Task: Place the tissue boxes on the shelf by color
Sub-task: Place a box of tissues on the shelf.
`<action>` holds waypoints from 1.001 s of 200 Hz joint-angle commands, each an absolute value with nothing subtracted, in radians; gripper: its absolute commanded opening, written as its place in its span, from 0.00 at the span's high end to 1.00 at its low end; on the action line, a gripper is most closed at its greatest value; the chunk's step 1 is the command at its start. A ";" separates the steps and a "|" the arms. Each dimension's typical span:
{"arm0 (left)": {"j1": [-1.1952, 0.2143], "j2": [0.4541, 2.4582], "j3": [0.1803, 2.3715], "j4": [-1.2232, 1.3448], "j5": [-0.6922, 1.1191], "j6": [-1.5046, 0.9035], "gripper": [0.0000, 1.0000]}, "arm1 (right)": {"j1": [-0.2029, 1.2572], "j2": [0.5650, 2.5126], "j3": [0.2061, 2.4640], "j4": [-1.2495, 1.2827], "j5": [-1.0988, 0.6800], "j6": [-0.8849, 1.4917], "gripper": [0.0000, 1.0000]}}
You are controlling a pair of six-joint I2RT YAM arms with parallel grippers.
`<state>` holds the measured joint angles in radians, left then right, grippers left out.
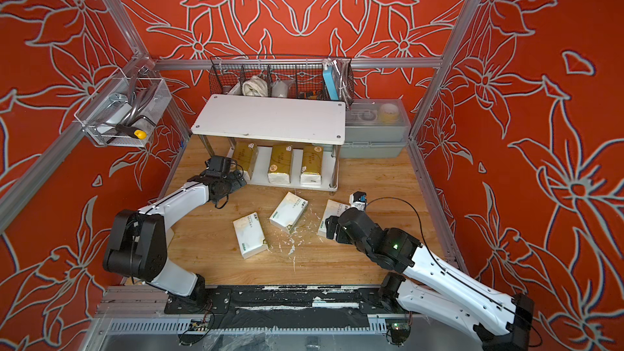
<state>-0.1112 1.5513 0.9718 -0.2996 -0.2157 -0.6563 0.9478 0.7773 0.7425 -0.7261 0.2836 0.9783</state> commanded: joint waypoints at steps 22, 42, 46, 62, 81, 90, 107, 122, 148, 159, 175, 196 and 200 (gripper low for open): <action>-0.100 1.579 0.992 -0.208 -0.252 -0.657 0.01 | 0.943 0.764 0.729 -0.742 0.306 0.983 0.01; -0.100 1.585 0.991 -0.189 -0.257 -0.657 0.01 | 0.943 0.764 0.729 -0.744 0.306 0.986 0.01; -0.100 1.587 0.991 -0.187 -0.257 -0.657 0.01 | 0.943 0.764 0.729 -0.745 0.307 0.985 0.01; -0.099 1.592 0.992 -0.180 -0.263 -0.657 0.01 | 0.943 0.762 0.730 -0.747 0.306 0.985 0.01; -0.100 1.595 0.991 -0.178 -0.270 -0.655 0.01 | 0.943 0.758 0.729 -0.749 0.308 0.985 0.01; -0.099 1.594 0.988 -0.171 -0.272 -0.653 0.01 | 0.943 0.755 0.726 -0.750 0.308 0.986 0.01; -0.099 1.590 0.984 -0.168 -0.266 -0.647 0.01 | 0.943 0.752 0.725 -0.753 0.308 0.986 0.01; -0.100 1.568 0.972 -0.164 -0.250 -0.646 0.01 | 0.943 0.746 0.724 -0.757 0.308 0.986 0.01; -0.110 1.491 0.963 -0.208 -0.220 -0.633 0.01 | 0.943 0.733 0.721 -0.759 0.307 0.988 0.01; -0.115 1.453 0.968 -0.258 -0.203 -0.635 0.01 | 0.943 0.729 0.719 -0.761 0.303 0.988 0.01; -0.126 1.383 0.963 -0.324 -0.183 -0.638 0.01 | 0.943 0.726 0.718 -0.758 0.297 0.986 0.01; -0.133 1.281 0.944 -0.407 -0.157 -0.650 0.01 | 0.943 0.720 0.717 -0.759 0.286 0.979 0.01; -0.133 1.261 0.941 -0.427 -0.152 -0.653 0.01 | 0.943 0.719 0.717 -0.759 0.285 0.978 0.01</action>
<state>-0.1226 1.3739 0.9588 -0.3138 -0.1886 -0.6487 0.9478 0.7296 0.7345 -0.7341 0.2867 0.9794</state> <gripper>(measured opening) 0.987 0.991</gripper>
